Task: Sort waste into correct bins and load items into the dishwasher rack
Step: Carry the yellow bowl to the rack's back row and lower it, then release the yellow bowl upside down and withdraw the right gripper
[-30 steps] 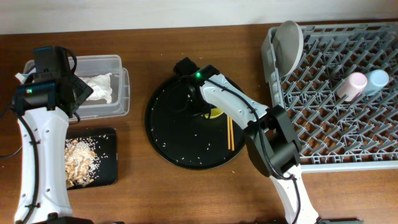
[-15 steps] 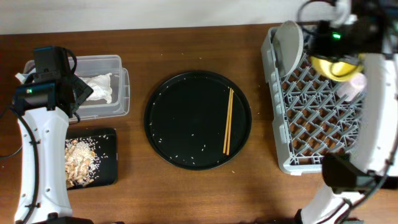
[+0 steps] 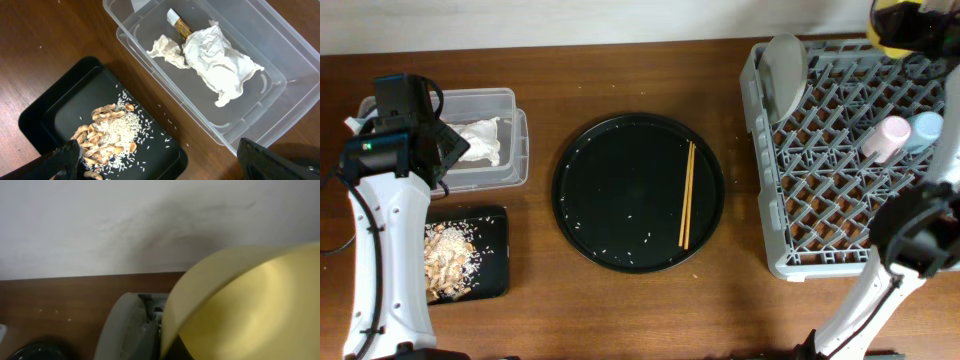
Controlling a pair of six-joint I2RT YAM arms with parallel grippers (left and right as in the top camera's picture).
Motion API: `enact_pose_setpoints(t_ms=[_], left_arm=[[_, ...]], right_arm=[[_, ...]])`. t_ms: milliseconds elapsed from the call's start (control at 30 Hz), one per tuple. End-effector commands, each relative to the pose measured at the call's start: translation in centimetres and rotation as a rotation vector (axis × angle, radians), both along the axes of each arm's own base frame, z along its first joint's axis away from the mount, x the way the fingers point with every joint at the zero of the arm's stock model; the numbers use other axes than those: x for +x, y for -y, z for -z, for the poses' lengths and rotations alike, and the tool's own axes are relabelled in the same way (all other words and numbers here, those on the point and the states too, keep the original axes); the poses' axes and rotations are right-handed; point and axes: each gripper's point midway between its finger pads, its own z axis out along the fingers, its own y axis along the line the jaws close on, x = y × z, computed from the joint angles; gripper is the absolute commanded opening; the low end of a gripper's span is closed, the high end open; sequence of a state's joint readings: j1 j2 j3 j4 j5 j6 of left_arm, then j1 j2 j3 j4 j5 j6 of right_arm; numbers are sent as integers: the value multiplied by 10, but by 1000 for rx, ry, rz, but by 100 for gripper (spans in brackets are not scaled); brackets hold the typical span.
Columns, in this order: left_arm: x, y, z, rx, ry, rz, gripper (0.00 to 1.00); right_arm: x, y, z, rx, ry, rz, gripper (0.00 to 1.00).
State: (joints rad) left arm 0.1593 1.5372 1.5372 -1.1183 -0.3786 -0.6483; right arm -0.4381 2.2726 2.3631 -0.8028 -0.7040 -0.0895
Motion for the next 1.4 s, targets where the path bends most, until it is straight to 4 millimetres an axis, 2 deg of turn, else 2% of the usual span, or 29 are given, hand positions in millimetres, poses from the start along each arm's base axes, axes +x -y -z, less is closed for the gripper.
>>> enact_pose_setpoints(t_ms=[0, 33, 100, 133, 200, 267, 367, 433, 567, 633, 667, 700, 767, 833, 867, 900, 933, 967, 1000, 1067, 1133, 1200, 1233, 1267, 1367], left_arm=[[-1, -2, -3, 13, 5, -2, 99], [-1, -2, -3, 13, 4, -2, 99], [-1, -2, -3, 13, 4, -2, 99], [-1, -2, -3, 13, 4, -2, 100], [-1, -2, -3, 13, 4, -2, 99], [-1, -2, -3, 13, 4, -2, 99], [-1, -2, -3, 13, 4, -2, 99], [-1, -2, -3, 13, 4, -2, 99], [-1, -2, -3, 13, 4, -2, 99], [-1, -2, -3, 13, 5, -2, 99], [-1, -2, -3, 13, 4, -2, 99], [-1, -2, -3, 12, 4, -2, 99], [-1, -2, -3, 13, 4, -2, 99], [-1, -2, -3, 13, 4, -2, 99], [-1, -2, -3, 13, 4, -2, 99], [-1, -2, -3, 13, 4, -2, 100], [-1, -2, -3, 13, 4, -2, 99], [-1, -2, -3, 13, 4, -2, 99], [-1, -2, -3, 13, 4, -2, 99], [-1, -2, -3, 13, 4, -2, 99], [-1, -2, -3, 13, 5, -2, 99], [-1, -2, -3, 13, 4, -2, 99], [-1, -2, -3, 13, 5, -2, 99], [-1, -2, -3, 13, 4, -2, 99], [-1, -2, -3, 13, 5, -2, 99]], right_arm=[[11, -38, 37, 235, 63, -278, 4], [13, -41, 50, 277, 56, -303, 4], [19, -38, 88, 356, -24, -273, 4], [20, -37, 99, 367, -40, -269, 4], [18, -30, 103, 394, -67, -235, 4], [14, 0, 112, 512, -189, -59, 4], [-9, 35, 123, 588, -277, 52, 4], [-19, 51, 130, 598, -313, 109, 4], [-32, 63, 137, 618, -360, 158, 7], [-44, 80, 146, 564, -423, 263, 21], [-55, 93, 146, 494, -469, 349, 38], [-60, 98, 141, 461, -479, 383, 43], [-68, 106, 115, 412, -472, 458, 49], [-79, 110, 80, 381, -447, 537, 50], [-84, 111, 55, 341, -409, 559, 51], [-85, 113, 31, 289, -355, 580, 56], [-77, 111, 21, 253, -307, 558, 66], [-70, 107, 21, 218, -291, 526, 42], [-64, 108, 31, 156, -303, 545, 4], [-51, 115, 53, 33, -331, 627, 4], [-26, 107, 81, -34, -339, 639, 5], [-12, 105, 105, -70, -349, 648, 6], [-11, 107, 124, -101, -385, 670, 5], [-13, 109, 134, -110, -411, 679, 5], [-33, 101, 151, -99, -521, 669, 4]])
